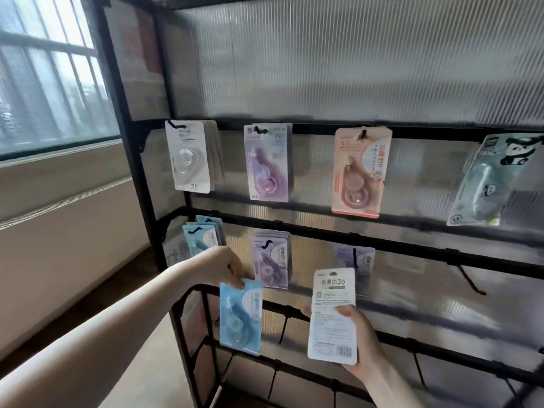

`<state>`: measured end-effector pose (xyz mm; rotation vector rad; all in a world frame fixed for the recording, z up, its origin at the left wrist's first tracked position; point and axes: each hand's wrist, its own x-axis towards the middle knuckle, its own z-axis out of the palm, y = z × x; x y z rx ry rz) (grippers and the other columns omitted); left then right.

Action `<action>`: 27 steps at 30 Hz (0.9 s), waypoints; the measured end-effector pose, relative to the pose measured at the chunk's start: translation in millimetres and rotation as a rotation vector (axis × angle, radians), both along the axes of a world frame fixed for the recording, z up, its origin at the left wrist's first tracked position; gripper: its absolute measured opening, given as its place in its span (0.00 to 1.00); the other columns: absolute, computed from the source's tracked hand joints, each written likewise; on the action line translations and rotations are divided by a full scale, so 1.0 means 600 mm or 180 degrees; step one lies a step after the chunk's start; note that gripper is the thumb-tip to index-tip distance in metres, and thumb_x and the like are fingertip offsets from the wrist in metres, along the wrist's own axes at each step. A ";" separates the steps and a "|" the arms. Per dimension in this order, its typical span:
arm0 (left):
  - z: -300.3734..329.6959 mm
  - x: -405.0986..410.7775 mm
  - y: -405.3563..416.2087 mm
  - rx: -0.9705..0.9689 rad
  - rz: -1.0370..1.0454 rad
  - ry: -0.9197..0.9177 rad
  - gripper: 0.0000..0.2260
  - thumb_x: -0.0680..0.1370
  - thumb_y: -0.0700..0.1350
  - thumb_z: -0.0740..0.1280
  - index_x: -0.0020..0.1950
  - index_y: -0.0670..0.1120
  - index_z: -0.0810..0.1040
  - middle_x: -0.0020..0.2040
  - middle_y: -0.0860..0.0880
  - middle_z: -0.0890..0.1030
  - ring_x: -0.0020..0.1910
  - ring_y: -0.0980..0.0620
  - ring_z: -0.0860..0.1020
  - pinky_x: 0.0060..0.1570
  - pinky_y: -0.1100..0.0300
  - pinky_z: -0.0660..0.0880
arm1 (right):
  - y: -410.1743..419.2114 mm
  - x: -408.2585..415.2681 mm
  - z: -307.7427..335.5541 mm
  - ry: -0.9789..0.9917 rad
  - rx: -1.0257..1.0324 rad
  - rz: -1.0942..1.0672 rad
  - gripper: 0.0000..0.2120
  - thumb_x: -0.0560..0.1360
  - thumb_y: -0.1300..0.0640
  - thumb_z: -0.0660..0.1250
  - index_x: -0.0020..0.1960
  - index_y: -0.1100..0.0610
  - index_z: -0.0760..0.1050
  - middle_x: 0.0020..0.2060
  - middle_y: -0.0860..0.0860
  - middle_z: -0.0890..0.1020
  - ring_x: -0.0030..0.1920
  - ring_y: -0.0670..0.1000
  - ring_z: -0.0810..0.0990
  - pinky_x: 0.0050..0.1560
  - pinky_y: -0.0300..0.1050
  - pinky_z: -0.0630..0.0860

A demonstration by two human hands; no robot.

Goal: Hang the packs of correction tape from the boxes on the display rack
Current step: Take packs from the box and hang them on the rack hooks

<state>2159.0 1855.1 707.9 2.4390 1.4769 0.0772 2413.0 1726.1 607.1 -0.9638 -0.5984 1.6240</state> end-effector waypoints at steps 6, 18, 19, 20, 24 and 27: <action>-0.019 -0.080 0.054 0.0200 -0.0144 -0.0129 0.09 0.70 0.48 0.73 0.48 0.47 0.83 0.38 0.57 0.75 0.39 0.59 0.73 0.33 0.74 0.64 | 0.032 -0.087 -0.010 -0.0071 -0.0086 -0.0028 0.27 0.65 0.54 0.67 0.63 0.58 0.72 0.50 0.63 0.81 0.44 0.58 0.77 0.42 0.49 0.75; -0.033 -0.215 0.139 0.0548 0.0288 -0.1011 0.07 0.74 0.45 0.70 0.50 0.45 0.83 0.41 0.55 0.78 0.37 0.59 0.75 0.38 0.65 0.73 | 0.109 -0.229 -0.025 -0.1745 0.0801 -0.0732 0.19 0.69 0.47 0.70 0.56 0.38 0.67 0.50 0.32 0.73 0.48 0.29 0.73 0.49 0.29 0.66; -0.035 -0.218 0.146 0.0580 0.0316 -0.1085 0.07 0.74 0.45 0.70 0.49 0.44 0.83 0.41 0.54 0.78 0.37 0.59 0.76 0.37 0.66 0.73 | 0.117 -0.232 -0.029 -0.1881 0.0880 -0.0797 0.20 0.70 0.49 0.70 0.57 0.39 0.67 0.52 0.32 0.73 0.48 0.27 0.72 0.48 0.27 0.67; -0.036 -0.220 0.152 0.0630 0.0331 -0.1149 0.07 0.74 0.45 0.70 0.49 0.44 0.83 0.42 0.53 0.79 0.38 0.58 0.76 0.37 0.67 0.72 | 0.125 -0.234 -0.035 -0.2055 0.0963 -0.0860 0.24 0.68 0.45 0.72 0.61 0.40 0.66 0.53 0.32 0.73 0.49 0.27 0.73 0.48 0.26 0.67; -0.034 -0.217 0.177 0.0837 0.0413 -0.1431 0.06 0.73 0.44 0.71 0.48 0.44 0.83 0.42 0.52 0.80 0.40 0.55 0.77 0.39 0.65 0.72 | 0.148 -0.238 -0.058 -0.3064 0.1096 -0.1204 0.45 0.57 0.34 0.71 0.70 0.47 0.62 0.56 0.44 0.76 0.53 0.38 0.74 0.48 0.30 0.70; -0.033 -0.210 0.196 0.0895 0.0473 -0.1652 0.07 0.73 0.43 0.71 0.50 0.44 0.83 0.44 0.51 0.80 0.40 0.54 0.77 0.40 0.62 0.74 | 0.156 -0.233 -0.071 -0.4048 0.1050 -0.1441 0.48 0.58 0.32 0.71 0.73 0.48 0.59 0.58 0.49 0.73 0.57 0.48 0.71 0.54 0.44 0.72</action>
